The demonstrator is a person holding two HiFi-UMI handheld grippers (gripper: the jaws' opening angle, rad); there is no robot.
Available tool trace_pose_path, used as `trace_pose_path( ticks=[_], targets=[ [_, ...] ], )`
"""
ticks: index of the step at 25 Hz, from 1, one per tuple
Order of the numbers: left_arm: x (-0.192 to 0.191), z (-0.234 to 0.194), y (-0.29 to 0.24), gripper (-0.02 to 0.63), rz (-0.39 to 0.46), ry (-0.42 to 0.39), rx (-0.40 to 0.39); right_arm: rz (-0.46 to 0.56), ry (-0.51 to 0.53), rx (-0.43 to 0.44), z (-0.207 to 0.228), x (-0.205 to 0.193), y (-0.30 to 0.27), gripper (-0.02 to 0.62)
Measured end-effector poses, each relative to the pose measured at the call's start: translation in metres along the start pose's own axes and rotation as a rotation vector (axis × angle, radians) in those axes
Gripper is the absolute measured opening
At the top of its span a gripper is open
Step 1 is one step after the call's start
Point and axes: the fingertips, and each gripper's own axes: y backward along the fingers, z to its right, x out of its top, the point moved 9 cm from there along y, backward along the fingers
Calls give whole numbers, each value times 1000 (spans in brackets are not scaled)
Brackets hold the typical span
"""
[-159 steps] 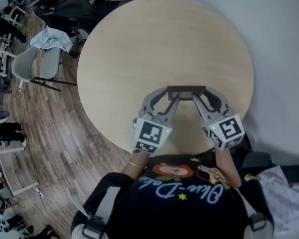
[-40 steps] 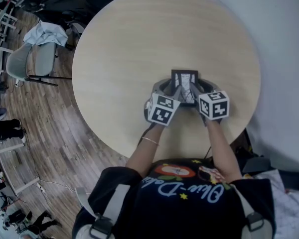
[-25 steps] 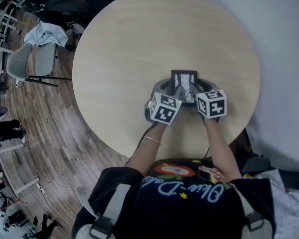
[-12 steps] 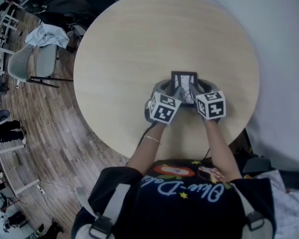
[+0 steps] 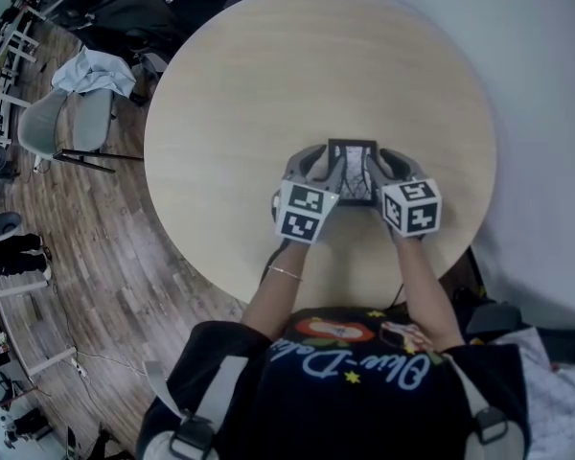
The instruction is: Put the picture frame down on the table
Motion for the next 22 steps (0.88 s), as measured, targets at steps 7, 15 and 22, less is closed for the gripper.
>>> trace_pose_path(
  ticks=[7, 15, 22],
  targets=[
    [21, 11, 34, 55, 116, -45, 5, 136, 24, 28, -16, 19, 32, 16],
    [43, 30, 70, 2, 210, -109, 5, 282, 48, 56, -31, 44, 81, -2],
    [55, 46, 89, 2, 253, -142, -11, 342, 76, 63, -43, 52, 110, -3]
  ],
)
